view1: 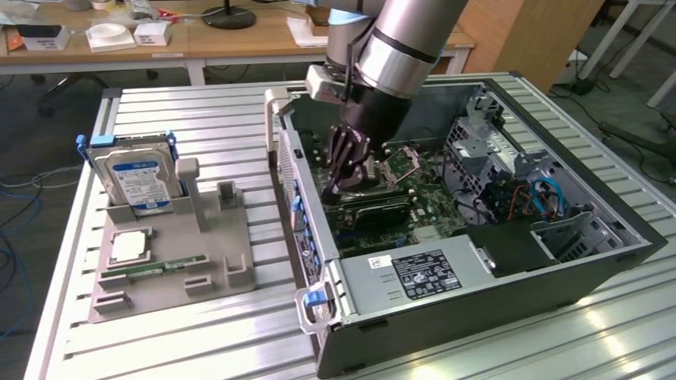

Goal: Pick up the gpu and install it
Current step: 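Press down on the gpu until it lock into place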

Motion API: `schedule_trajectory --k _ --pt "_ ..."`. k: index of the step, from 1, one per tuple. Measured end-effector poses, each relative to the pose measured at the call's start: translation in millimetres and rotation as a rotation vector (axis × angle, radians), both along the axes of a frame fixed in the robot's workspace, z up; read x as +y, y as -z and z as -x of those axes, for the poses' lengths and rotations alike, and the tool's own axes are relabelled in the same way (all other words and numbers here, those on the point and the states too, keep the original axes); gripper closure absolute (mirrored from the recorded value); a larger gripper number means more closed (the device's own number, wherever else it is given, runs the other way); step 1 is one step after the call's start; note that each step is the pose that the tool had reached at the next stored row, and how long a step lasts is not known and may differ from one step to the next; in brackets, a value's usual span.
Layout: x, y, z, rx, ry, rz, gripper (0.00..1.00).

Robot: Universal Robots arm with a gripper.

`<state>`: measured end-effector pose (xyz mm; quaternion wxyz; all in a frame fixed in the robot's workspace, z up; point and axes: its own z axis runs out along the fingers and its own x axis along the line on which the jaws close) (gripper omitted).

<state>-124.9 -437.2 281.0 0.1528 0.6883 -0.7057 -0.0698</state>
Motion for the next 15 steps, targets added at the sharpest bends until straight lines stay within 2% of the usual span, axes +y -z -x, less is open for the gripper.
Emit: schedule_trajectory --k 3,6,7,8,15 --pt "0.0 0.1 0.0 -0.0233 0.000 -0.0002 0.90" --pt "0.0 1.0 1.1 -0.0555 0.000 -0.0002 0.90" --pt "0.0 1.6 2.1 -0.0636 0.000 -0.0003 0.90" --pt "0.0 1.7 2.2 -0.0651 0.000 -0.0002 0.90" --pt "0.0 1.7 2.2 -0.0651 0.000 -0.0002 0.90"
